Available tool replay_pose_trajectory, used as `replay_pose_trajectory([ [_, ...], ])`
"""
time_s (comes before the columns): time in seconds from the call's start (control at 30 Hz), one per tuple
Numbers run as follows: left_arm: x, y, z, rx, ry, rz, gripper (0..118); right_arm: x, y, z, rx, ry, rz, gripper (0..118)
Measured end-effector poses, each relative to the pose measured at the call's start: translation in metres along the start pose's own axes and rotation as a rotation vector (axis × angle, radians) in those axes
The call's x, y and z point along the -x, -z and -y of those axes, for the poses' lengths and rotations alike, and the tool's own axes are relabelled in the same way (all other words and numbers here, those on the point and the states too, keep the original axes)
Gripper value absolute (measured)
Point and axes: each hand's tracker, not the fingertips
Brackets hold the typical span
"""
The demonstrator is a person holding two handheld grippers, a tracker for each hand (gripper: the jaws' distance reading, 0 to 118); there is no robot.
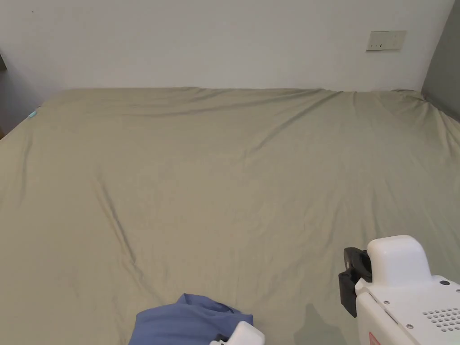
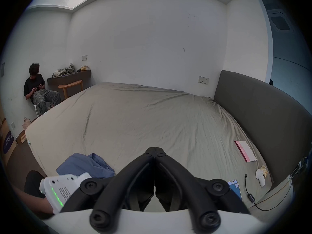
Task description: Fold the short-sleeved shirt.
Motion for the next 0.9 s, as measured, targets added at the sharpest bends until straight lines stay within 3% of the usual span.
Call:
replay_pose_trajectory([
  [0.17,0.011,-0.033,0.005,-0.009,-0.167,0.345,0,0.008,0.01,-0.004,0.005,-0.022,-0.015,2],
  [0.27,0.049,-0.06,0.01,-0.085,-0.308,0.289,0,0.016,0.021,-0.005,0.006,-0.037,-0.04,2],
  [0.4,0.129,-0.083,0.026,-0.187,-0.544,0.159,0,0.041,0.046,0.006,0.064,-0.064,-0.169,2],
  [0.53,0.194,-0.085,0.05,-0.174,-0.62,0.041,0,0.081,0.09,0.042,0.24,-0.101,-0.355,2],
  [0.7,0.233,-0.075,0.08,-0.105,-0.717,0.053,0,0.127,0.149,0.109,0.528,-0.219,-0.463,2],
  [0.8,0.248,-0.067,0.093,-0.08,-0.764,0.124,0,0.137,0.162,0.132,0.575,-0.26,-0.436,1],
  [0.87,0.259,-0.059,0.099,-0.049,-0.797,0.198,15,0.131,0.161,0.119,0.58,-0.2,-0.449,1],
  [0.9,0.265,-0.054,0.102,-0.031,-0.823,0.269,32,0.13,0.165,0.117,0.601,-0.187,-0.453,1],
])
